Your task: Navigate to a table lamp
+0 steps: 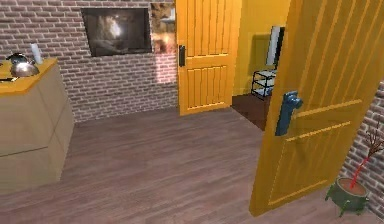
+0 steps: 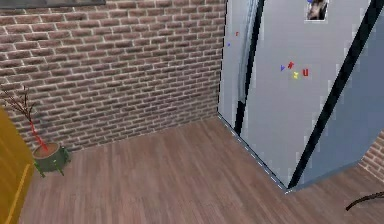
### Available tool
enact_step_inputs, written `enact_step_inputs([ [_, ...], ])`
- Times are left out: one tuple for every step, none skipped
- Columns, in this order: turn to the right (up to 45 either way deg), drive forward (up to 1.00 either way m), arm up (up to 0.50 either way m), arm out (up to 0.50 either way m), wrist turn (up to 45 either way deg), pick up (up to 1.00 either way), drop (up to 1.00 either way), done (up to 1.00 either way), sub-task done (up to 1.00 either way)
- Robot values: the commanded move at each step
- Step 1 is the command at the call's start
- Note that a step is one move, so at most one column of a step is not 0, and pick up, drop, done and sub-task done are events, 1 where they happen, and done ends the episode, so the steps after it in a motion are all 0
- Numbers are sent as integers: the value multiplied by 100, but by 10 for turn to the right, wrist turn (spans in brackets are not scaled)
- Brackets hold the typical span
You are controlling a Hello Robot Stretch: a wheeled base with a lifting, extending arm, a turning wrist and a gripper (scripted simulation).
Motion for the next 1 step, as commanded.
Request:
enact_step_inputs([
  [0, 100, 0, 0, 0, 0, 0, 0, 0],
])
